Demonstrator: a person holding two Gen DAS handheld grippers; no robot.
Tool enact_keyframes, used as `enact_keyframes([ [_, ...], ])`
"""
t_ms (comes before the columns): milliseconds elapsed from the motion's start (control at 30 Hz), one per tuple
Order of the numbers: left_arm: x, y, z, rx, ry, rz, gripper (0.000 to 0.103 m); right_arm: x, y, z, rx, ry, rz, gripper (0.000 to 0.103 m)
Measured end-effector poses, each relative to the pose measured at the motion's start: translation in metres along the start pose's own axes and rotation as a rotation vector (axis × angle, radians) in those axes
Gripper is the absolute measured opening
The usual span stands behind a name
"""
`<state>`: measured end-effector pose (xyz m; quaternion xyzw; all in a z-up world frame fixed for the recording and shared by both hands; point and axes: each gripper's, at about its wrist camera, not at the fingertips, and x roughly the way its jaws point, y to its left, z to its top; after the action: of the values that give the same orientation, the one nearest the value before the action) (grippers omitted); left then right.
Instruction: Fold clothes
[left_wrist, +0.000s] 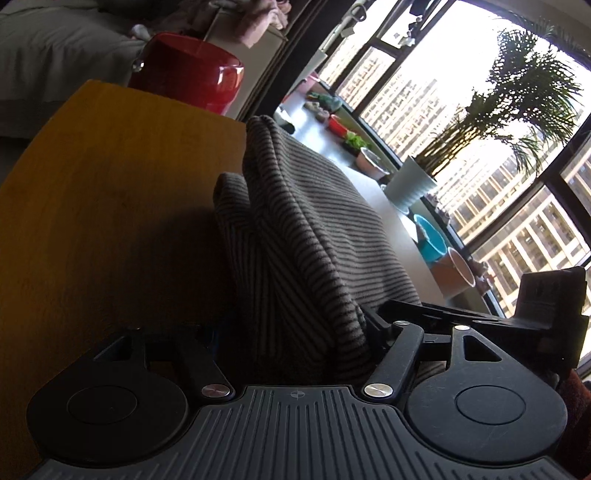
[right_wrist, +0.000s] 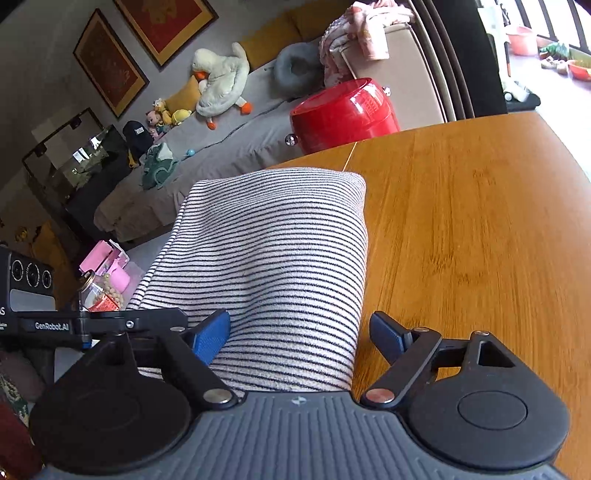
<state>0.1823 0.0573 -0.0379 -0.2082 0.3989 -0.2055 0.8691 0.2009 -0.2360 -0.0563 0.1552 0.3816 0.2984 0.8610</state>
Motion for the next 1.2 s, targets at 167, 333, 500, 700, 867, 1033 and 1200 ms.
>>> enact_keyframes([
  [167, -0.009, 0.012, 0.009, 0.024, -0.065, 0.072, 0.058, 0.033, 0.010, 0.013, -0.039, -0.008, 0.045, 0.076],
  [333, -0.028, 0.042, 0.023, -0.027, -0.136, 0.183, 0.057, 0.093, 0.035, 0.042, -0.172, -0.006, 0.122, 0.076],
  [500, -0.037, 0.063, 0.035, -0.075, -0.181, 0.244, 0.058, 0.133, 0.053, 0.065, -0.240, 0.011, 0.157, 0.076],
  [700, -0.036, 0.067, 0.036, -0.073, -0.178, 0.218, 0.061, 0.129, 0.043, 0.067, -0.213, 0.016, 0.158, 0.080],
  [867, -0.034, 0.068, 0.035, -0.075, -0.179, 0.208, 0.062, 0.123, 0.042, 0.066, -0.221, 0.018, 0.130, 0.085],
  [1033, -0.044, 0.063, 0.038, -0.044, -0.195, 0.218, 0.060, 0.104, 0.053, 0.073, -0.261, -0.035, 0.083, 0.085],
  [1200, -0.071, 0.040, 0.062, 0.067, -0.323, 0.209, 0.051, 0.084, 0.076, 0.086, -0.364, -0.114, 0.022, 0.042],
])
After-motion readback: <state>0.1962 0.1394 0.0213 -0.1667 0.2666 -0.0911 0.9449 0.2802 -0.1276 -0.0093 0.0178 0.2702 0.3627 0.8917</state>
